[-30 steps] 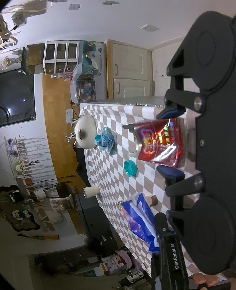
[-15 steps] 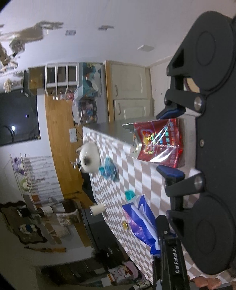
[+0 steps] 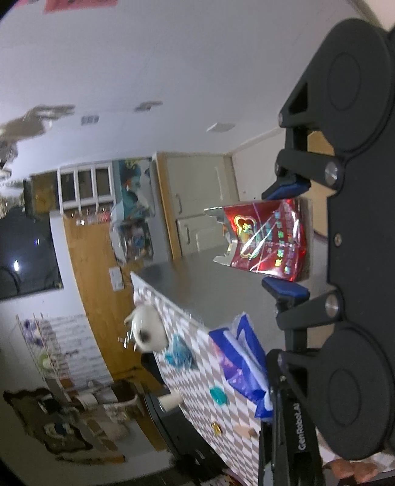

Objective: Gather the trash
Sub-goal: 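Lift the blue wrapper and red box and carry both over the tan bin, then open the left gripper to drop the blue wrapper while the right gripper drops the red box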

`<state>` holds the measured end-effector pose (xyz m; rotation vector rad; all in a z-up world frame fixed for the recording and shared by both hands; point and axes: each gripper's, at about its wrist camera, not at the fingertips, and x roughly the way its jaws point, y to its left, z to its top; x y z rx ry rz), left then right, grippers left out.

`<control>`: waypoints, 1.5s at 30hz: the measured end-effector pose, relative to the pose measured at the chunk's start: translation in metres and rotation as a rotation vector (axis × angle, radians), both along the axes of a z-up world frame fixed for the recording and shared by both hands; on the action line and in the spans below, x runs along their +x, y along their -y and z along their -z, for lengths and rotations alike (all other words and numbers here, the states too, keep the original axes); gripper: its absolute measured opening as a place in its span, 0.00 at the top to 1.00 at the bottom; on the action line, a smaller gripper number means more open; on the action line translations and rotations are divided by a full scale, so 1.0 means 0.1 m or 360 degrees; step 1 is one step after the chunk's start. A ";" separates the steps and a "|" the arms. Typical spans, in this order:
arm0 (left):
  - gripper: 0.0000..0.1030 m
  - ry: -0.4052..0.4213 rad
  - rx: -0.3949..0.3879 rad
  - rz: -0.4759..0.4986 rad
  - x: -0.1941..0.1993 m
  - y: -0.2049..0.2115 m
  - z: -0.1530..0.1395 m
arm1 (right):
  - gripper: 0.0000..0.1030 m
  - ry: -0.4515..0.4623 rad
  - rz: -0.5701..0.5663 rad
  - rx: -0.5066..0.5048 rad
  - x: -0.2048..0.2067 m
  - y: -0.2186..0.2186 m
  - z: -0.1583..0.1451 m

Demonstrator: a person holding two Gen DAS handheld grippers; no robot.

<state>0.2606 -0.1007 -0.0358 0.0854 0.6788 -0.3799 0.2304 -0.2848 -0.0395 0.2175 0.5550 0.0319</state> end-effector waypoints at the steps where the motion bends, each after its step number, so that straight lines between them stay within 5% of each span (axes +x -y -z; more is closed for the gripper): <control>1: 0.65 -0.0017 0.0007 0.0019 0.04 0.08 0.03 | 0.47 -0.0011 0.0018 0.0003 0.01 0.06 0.03; 10: 0.65 -0.0189 0.0082 0.0124 0.52 0.73 0.39 | 0.47 -0.0153 0.0168 0.0040 0.20 0.64 0.37; 20: 0.65 -0.0529 0.0141 0.0182 1.16 1.21 1.02 | 0.47 -0.0424 0.0259 0.0161 0.57 1.02 0.92; 45: 0.65 -0.1255 0.0055 -0.0081 1.85 1.10 2.27 | 0.47 -0.0993 0.0141 0.0219 1.59 0.97 1.95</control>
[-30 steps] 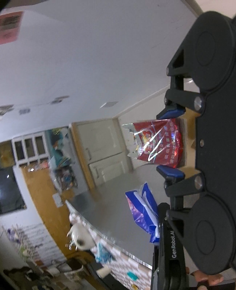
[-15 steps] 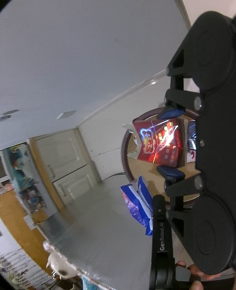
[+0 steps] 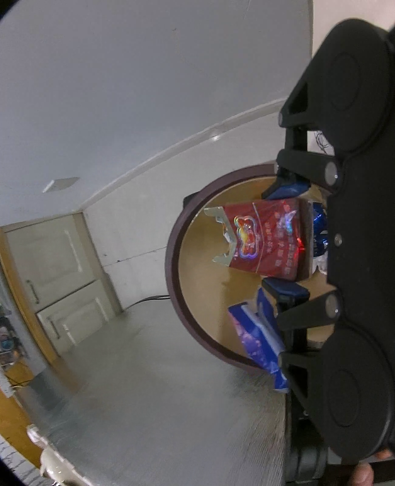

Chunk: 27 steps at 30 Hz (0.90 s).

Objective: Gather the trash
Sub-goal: 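Open the left gripper to drop the blue wrapper while the right gripper drops the red box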

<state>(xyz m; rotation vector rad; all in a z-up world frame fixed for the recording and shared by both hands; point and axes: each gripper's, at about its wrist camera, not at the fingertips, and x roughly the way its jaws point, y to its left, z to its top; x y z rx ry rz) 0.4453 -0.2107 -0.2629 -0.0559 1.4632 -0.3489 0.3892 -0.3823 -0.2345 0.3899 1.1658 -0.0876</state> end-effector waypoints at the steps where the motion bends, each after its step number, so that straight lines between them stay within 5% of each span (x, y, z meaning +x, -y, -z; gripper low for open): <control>1: 0.65 -0.0010 0.0009 -0.0006 -0.01 -0.01 0.01 | 0.47 -0.0016 -0.0013 -0.0001 0.03 -0.02 0.03; 18: 0.63 -0.0028 0.0033 -0.0031 -0.07 0.00 0.03 | 0.35 -0.0236 -0.0072 -0.0022 0.13 -0.06 0.25; 27: 0.49 -0.0026 0.0029 -0.0016 -0.09 -0.01 0.07 | 0.35 -0.0211 -0.0045 -0.0017 0.08 0.03 0.20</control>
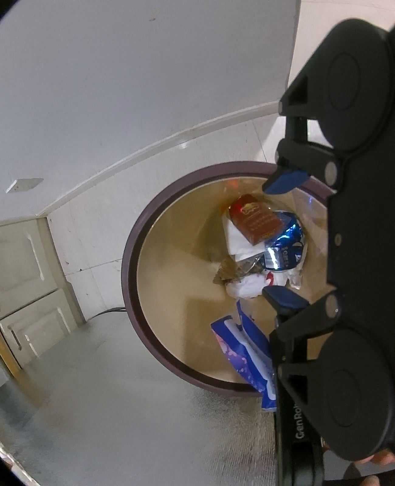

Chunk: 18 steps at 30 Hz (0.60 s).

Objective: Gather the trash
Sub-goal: 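Open the left gripper to drop the blue wrapper while the right gripper drops the red box, then move both open grippers up and away from the bin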

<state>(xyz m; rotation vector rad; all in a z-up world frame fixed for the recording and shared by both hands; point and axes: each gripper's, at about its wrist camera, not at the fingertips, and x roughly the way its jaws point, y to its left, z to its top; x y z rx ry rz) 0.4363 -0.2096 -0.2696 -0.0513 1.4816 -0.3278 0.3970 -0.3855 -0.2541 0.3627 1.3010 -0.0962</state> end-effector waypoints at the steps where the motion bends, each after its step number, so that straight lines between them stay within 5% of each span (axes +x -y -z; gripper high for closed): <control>1: 0.46 -0.0001 0.0002 0.0001 0.00 0.00 0.00 | 0.35 0.0002 0.0000 -0.0002 -0.02 0.01 -0.02; 10: 0.26 -0.0004 0.0006 -0.0014 -0.04 -0.02 -0.03 | 0.35 0.0046 0.0017 0.0001 -0.10 0.08 -0.11; 18: 0.19 0.0015 -0.0001 -0.0006 -0.11 -0.03 -0.09 | 0.35 0.0084 0.0025 0.0012 -0.17 0.12 -0.20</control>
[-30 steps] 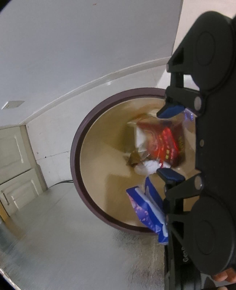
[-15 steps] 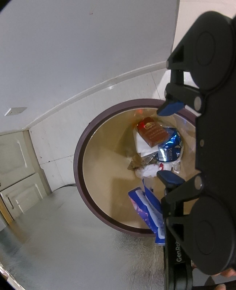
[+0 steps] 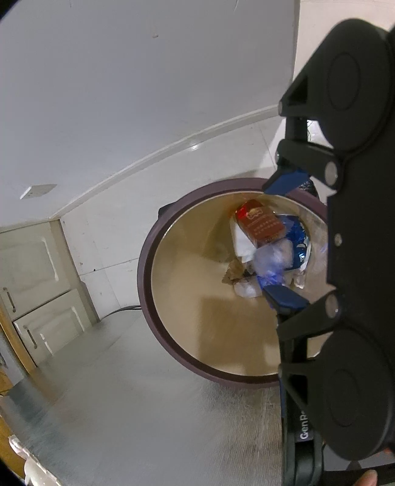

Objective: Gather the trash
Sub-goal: 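Move both open grippers up and away from the bin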

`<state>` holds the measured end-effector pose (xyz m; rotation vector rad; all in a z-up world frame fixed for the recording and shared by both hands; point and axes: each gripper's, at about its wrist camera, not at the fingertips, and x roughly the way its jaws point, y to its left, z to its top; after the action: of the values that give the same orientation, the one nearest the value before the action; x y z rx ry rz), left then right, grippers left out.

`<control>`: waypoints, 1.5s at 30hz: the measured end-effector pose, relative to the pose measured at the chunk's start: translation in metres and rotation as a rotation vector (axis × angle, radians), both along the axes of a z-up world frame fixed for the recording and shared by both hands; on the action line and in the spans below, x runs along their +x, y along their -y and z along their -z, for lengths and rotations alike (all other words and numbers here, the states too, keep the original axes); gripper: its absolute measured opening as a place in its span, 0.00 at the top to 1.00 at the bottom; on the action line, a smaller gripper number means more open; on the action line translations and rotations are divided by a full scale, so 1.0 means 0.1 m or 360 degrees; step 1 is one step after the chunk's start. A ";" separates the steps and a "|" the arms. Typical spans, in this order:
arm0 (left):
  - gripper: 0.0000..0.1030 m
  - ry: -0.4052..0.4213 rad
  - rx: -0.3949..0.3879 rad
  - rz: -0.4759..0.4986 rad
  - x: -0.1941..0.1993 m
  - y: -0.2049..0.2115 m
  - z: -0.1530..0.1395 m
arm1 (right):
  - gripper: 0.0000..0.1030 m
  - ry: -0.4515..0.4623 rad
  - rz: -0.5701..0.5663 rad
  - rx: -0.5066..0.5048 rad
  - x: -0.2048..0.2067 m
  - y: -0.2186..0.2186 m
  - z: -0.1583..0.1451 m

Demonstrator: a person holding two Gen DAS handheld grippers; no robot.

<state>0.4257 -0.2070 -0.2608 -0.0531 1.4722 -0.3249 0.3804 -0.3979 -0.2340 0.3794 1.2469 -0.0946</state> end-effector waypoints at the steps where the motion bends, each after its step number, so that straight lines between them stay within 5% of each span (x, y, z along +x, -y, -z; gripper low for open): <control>1: 0.19 0.0002 0.0003 -0.0003 0.00 0.00 0.00 | 0.35 0.0003 -0.0001 0.0003 -0.01 0.00 0.00; 11: 0.00 0.0051 0.0017 -0.0026 -0.11 -0.09 -0.14 | 0.36 0.0031 -0.0026 -0.0008 -0.08 -0.05 -0.03; 28: 0.00 0.0236 0.0090 0.0019 -0.43 -0.23 -0.39 | 0.23 0.0158 -0.0071 -0.0093 -0.39 0.01 -0.28; 36: 0.00 0.0311 0.0059 0.0017 -0.65 -0.27 -0.56 | 0.01 0.0243 -0.0078 -0.0144 -0.65 0.05 -0.43; 45: 0.00 0.0454 -0.0030 0.0024 -0.94 -0.33 -0.95 | 0.00 0.0383 -0.0063 -0.0185 -0.99 0.01 -0.76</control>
<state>0.3314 -0.1742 -0.1660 -0.0104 1.1872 -0.3437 0.2814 -0.3994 -0.1584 0.2567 1.0058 -0.0847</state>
